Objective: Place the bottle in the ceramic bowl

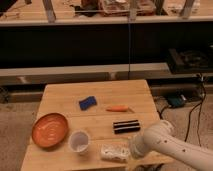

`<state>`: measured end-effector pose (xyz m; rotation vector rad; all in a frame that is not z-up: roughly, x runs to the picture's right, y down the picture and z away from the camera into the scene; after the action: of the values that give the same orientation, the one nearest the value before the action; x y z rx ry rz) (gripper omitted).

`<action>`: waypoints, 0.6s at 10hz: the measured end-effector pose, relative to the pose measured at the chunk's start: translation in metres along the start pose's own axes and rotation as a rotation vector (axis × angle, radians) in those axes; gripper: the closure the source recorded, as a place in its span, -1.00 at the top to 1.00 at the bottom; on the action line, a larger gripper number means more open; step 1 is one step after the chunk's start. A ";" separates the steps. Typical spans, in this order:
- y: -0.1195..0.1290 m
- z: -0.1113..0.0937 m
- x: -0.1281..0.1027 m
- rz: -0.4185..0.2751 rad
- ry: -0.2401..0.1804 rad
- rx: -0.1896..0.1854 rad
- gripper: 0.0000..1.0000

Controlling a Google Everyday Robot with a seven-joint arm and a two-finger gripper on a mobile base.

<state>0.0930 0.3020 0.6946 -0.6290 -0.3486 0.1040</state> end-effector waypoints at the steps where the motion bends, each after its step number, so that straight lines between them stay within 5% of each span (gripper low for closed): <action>1: -0.001 -0.006 -0.014 -0.021 0.004 0.002 0.54; 3: -0.003 -0.011 -0.032 -0.051 0.011 -0.005 0.54; 6: -0.006 0.007 -0.026 -0.052 0.018 -0.021 0.54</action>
<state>0.0658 0.2961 0.6960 -0.6410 -0.3485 0.0452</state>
